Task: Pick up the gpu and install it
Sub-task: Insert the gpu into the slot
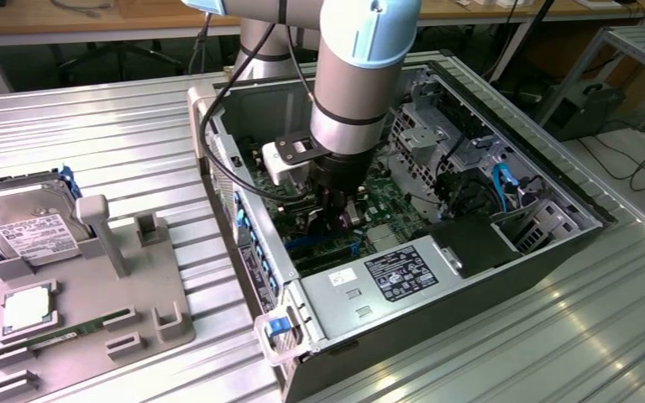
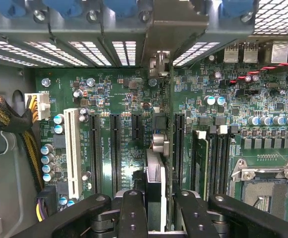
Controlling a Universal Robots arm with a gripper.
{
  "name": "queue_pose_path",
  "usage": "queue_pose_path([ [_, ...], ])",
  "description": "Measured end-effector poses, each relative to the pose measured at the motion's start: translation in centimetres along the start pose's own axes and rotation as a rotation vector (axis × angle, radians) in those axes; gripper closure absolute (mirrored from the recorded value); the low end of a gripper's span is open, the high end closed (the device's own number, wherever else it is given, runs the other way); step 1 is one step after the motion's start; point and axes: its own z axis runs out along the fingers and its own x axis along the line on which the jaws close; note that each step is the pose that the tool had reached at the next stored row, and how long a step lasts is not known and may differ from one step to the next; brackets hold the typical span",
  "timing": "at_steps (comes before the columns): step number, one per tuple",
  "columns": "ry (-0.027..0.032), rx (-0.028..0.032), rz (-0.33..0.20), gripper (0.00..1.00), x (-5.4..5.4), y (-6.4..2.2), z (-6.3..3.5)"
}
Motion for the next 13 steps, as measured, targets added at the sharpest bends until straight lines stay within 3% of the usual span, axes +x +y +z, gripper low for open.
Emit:
queue_pose_path([
  [13, -0.0001, 0.0000, 0.000, 0.72, -0.08, -0.01, -0.13],
])
